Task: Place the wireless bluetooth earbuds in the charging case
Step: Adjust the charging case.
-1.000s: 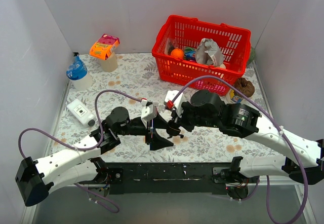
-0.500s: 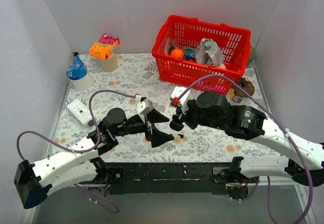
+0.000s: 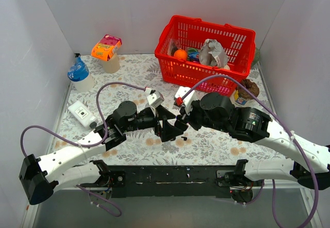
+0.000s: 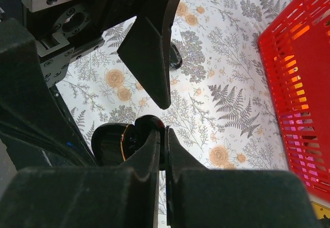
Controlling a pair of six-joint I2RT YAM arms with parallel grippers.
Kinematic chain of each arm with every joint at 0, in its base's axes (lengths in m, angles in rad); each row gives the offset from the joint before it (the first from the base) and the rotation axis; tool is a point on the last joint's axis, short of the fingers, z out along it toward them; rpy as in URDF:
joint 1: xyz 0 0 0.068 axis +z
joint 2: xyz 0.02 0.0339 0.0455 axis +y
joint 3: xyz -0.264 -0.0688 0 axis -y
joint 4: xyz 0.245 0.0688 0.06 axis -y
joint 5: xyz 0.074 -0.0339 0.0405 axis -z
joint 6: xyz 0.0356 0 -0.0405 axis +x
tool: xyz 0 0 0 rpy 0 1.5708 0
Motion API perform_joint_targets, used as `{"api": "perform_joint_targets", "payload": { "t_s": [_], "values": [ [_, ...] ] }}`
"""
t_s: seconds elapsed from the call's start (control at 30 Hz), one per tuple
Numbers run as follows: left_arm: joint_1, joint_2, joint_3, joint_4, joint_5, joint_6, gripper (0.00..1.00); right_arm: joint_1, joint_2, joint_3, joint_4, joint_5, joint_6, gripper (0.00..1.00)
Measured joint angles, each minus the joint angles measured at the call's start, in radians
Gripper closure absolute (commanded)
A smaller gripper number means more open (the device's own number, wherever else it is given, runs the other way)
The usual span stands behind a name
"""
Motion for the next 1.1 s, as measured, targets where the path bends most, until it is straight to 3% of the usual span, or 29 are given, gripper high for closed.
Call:
{"api": "perform_joint_targets", "payload": {
  "t_s": [0.67, 0.87, 1.1],
  "values": [
    [0.000, 0.004, 0.038, 0.029, 0.033, -0.042, 0.02, 0.002, 0.013, 0.000, -0.001, 0.022, 0.023, 0.99],
    [0.000, 0.052, 0.047, 0.037, 0.066, -0.048, 0.24, 0.003, 0.016, 0.000, -0.001, 0.022, 0.027, 0.99],
    [0.000, 0.088, 0.047, 0.034, 0.103, -0.054, 0.41, 0.003, 0.018, 0.000, 0.000, 0.022, 0.034, 0.99]
  ]
}}
